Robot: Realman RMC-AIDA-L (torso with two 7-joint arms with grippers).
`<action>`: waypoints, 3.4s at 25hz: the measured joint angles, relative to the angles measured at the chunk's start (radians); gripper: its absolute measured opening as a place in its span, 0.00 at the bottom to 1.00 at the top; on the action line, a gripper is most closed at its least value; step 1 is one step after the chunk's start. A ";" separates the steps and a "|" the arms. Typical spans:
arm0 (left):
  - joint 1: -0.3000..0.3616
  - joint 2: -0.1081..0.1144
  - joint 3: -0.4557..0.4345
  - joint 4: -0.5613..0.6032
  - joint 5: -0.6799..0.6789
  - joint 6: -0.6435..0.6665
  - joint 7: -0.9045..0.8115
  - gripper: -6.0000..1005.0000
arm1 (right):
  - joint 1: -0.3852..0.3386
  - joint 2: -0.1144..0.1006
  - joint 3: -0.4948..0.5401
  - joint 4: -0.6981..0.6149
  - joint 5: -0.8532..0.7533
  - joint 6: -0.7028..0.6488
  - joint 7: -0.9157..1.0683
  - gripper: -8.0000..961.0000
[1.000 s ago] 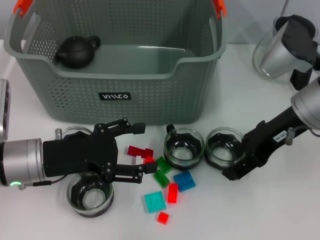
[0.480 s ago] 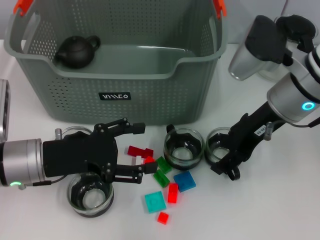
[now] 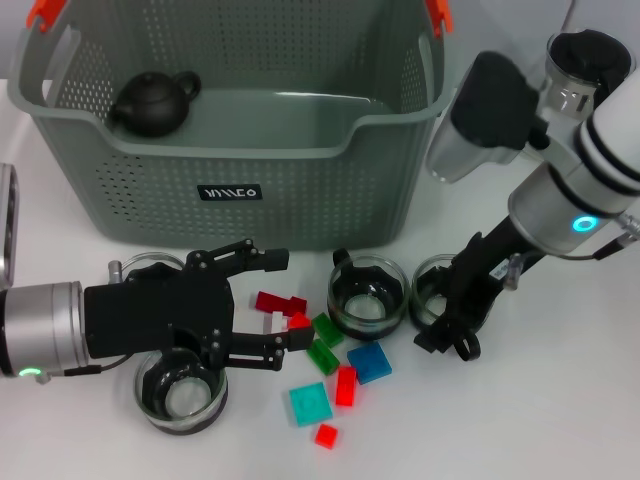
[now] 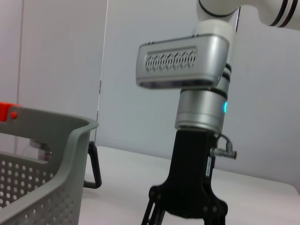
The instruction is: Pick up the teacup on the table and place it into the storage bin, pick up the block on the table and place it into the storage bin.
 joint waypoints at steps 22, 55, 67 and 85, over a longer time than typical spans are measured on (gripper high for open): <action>0.002 -0.002 0.000 -0.003 0.000 -0.017 0.011 0.95 | 0.008 0.002 -0.104 0.038 0.014 0.069 0.051 0.61; 0.006 -0.001 0.000 -0.003 0.000 -0.026 0.012 0.95 | 0.012 0.000 -0.112 0.090 0.013 0.096 0.065 0.09; 0.008 -0.002 0.000 -0.003 0.000 -0.025 0.013 0.94 | -0.063 -0.004 -0.095 -0.034 0.026 0.039 0.063 0.08; 0.010 -0.003 0.000 -0.001 0.000 -0.016 0.013 0.94 | -0.161 -0.005 0.080 -0.358 0.171 -0.270 0.096 0.07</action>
